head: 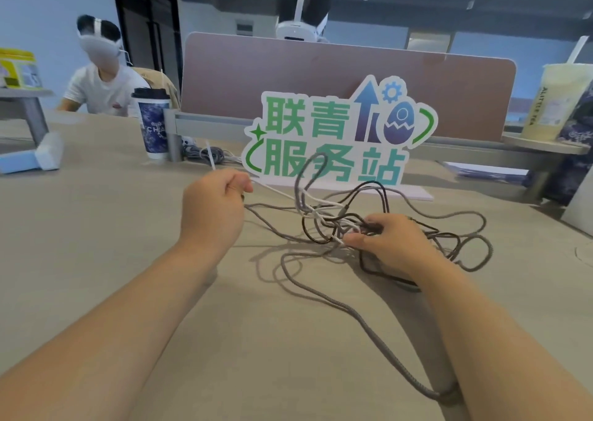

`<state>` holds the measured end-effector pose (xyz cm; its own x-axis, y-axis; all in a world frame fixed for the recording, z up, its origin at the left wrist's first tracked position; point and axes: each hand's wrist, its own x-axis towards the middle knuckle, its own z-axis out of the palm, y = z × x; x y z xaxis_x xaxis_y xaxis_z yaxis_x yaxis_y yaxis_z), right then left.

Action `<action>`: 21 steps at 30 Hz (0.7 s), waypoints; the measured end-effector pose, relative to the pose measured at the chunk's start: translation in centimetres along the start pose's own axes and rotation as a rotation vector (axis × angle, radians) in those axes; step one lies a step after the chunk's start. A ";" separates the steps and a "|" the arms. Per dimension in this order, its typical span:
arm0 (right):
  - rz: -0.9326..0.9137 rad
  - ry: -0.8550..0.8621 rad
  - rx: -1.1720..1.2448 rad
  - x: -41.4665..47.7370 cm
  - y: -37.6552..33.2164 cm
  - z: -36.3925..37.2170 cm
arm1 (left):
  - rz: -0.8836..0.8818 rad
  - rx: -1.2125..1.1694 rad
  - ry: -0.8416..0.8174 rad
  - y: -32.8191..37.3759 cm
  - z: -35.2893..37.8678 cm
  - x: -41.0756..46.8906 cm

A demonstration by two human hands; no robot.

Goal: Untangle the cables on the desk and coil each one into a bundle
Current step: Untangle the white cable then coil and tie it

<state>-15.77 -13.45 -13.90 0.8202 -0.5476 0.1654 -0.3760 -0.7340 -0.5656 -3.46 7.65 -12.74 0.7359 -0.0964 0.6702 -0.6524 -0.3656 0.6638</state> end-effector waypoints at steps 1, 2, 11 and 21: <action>-0.005 0.001 0.004 0.0 0.3 -0.2 | -0.026 0.001 0.027 -0.2 -0.2 0.2; -0.006 0.013 0.017 -0.1 0.6 -0.5 | -0.053 0.002 0.049 -0.5 -0.3 0.4; 0.128 0.555 -0.080 1.1 3.5 -1.8 | -0.098 0.082 0.053 -1.6 -0.1 0.9; 0.247 0.461 -0.307 0.1 1.4 -2.4 | -0.119 0.454 -0.367 -2.9 1.0 0.5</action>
<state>-17.25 -15.46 -12.69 0.4471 -0.7837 0.4311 -0.6951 -0.6078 -0.3839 -1.05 7.72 -14.68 0.8664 -0.3145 0.3879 -0.4785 -0.7450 0.4647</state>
